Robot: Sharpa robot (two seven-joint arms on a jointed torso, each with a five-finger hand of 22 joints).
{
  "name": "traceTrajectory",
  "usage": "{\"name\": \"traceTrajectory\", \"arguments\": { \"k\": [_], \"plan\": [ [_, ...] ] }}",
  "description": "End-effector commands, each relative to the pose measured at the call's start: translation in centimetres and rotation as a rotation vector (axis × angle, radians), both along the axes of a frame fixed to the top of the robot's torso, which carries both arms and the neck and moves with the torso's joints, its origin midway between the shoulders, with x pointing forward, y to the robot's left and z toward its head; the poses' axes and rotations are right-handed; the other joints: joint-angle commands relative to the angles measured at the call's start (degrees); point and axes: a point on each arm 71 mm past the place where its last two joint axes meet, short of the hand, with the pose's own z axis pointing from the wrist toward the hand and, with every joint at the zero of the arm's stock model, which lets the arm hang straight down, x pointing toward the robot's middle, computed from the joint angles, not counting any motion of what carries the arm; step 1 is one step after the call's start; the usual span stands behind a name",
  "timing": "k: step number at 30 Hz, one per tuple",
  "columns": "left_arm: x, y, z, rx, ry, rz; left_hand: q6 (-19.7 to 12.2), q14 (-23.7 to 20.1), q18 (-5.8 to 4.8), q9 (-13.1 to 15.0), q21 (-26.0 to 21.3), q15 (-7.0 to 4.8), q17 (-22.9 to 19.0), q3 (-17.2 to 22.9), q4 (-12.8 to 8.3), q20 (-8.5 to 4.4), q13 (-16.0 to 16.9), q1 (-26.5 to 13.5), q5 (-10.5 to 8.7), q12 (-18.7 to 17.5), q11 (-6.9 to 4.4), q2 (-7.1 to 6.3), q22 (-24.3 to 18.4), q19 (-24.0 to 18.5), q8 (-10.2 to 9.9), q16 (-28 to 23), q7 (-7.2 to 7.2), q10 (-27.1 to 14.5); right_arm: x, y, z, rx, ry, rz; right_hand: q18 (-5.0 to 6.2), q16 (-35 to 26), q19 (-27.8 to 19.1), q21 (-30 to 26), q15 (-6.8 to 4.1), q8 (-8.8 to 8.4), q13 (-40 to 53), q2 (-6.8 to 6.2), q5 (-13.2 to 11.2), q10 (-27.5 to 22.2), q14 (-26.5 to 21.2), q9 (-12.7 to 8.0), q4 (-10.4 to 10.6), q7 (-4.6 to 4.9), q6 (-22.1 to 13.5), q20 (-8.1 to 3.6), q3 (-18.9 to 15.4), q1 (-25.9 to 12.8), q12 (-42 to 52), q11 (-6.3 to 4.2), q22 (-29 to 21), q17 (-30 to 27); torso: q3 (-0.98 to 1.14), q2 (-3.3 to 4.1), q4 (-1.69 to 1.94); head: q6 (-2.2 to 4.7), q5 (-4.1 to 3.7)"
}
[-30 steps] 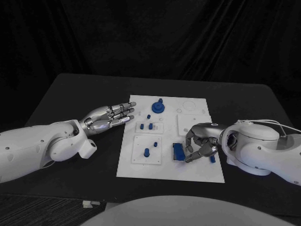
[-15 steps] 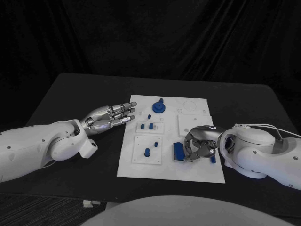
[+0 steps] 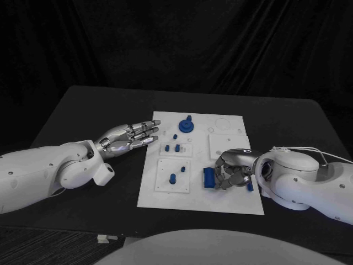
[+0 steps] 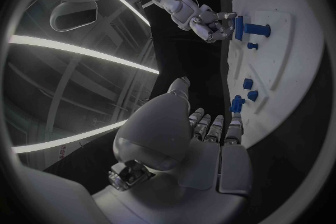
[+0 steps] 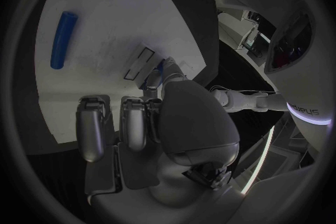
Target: Assemble the parts on the task board
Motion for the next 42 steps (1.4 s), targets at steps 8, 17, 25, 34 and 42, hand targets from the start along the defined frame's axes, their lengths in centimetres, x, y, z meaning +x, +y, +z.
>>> {"name": "traceTrajectory", "arguments": {
  "k": [8,17,25,34,42],
  "plan": [
    [-0.1,-0.1,0.0,-0.016,0.006,-0.010,0.23,0.00,0.80,0.08,0.32,0.36,-0.07,0.42,-0.35,0.39,-0.06,0.95,0.50,-0.20,0.39,0.05,0.06,0.09,0.26,-0.17,0.29,0.00,0.0,-0.5,0.2,0.028,-0.017,-0.029,-0.66,0.15,5.59,-0.09,-0.40,1.36,15.09,-4.88,-3.89,6.10,6.00,1.88,1.69,0.04,0.00,-0.39,-2.39,-5.97,0.21,-0.55,14.72,15.10,0.01,-0.04,-0.01,0.01,0.10],
    [-0.1,0.1,0.0,-0.012,0.004,-0.003,0.33,0.01,0.80,0.10,0.34,0.34,-0.06,0.48,-0.44,0.38,-0.06,1.01,0.55,-0.20,0.42,0.06,0.12,0.12,0.28,-0.16,0.31,0.00,1.4,-2.9,2.7,0.066,-0.045,-0.148,-0.68,0.15,5.64,0.00,-0.24,-3.45,15.09,1.88,0.24,6.10,6.00,-1.65,1.32,0.42,0.04,-0.35,-4.01,-11.19,0.21,-0.29,14.75,15.10,0.02,0.01,-0.07,0.01,-0.17],
    [0.0,0.1,0.0,-0.012,0.000,0.001,0.51,0.01,0.80,0.13,0.34,0.32,-0.06,0.52,-0.51,0.37,-0.06,1.05,0.57,-0.20,0.42,0.04,0.11,0.12,0.32,-0.16,0.33,0.00,3.0,-5.6,3.8,-0.177,0.050,-0.228,0.38,0.15,3.65,-4.02,2.29,-28.30,15.09,5.33,19.77,6.10,6.00,-26.54,1.13,3.71,6.71,2.08,-6.68,-12.08,0.21,2.77,13.33,15.10,0.03,-0.09,-0.06,0.01,-0.83],
    [0.1,0.1,0.1,-0.016,-0.016,0.012,1.11,0.01,0.87,0.21,0.33,-0.09,-0.07,0.60,-0.84,0.12,-0.01,1.14,0.59,-0.14,0.47,-0.21,0.05,0.11,0.46,-0.17,0.34,0.12,3.5,-7.5,3.7,-0.326,0.119,-0.251,-0.59,-1.19,5.53,-0.31,-0.24,-27.57,15.09,7.85,11.66,6.10,5.45,-28.81,1.20,0.74,18.64,-0.08,-7.43,-13.89,0.21,0.28,14.65,12.16,-0.01,-0.13,-0.05,0.01,-2.03],
    [0.2,0.0,0.2,-0.022,-0.037,0.027,1.87,-0.02,0.81,0.26,-0.10,-1.74,-0.09,0.39,-0.60,-1.55,0.04,0.64,0.55,-0.08,0.35,-0.69,-0.92,-0.44,0.56,-0.21,-0.01,0.28,3.7,-8.7,3.7,-0.325,0.128,-0.298,-0.18,-0.95,4.82,-1.87,-0.34,-29.81,15.09,7.22,11.83,6.10,5.54,-30.12,0.29,1.17,17.25,-0.40,-7.30,-13.54,0.21,0.48,14.08,12.63,0.00,0.00,-0.07,0.01,-3.45]
  ]
}}
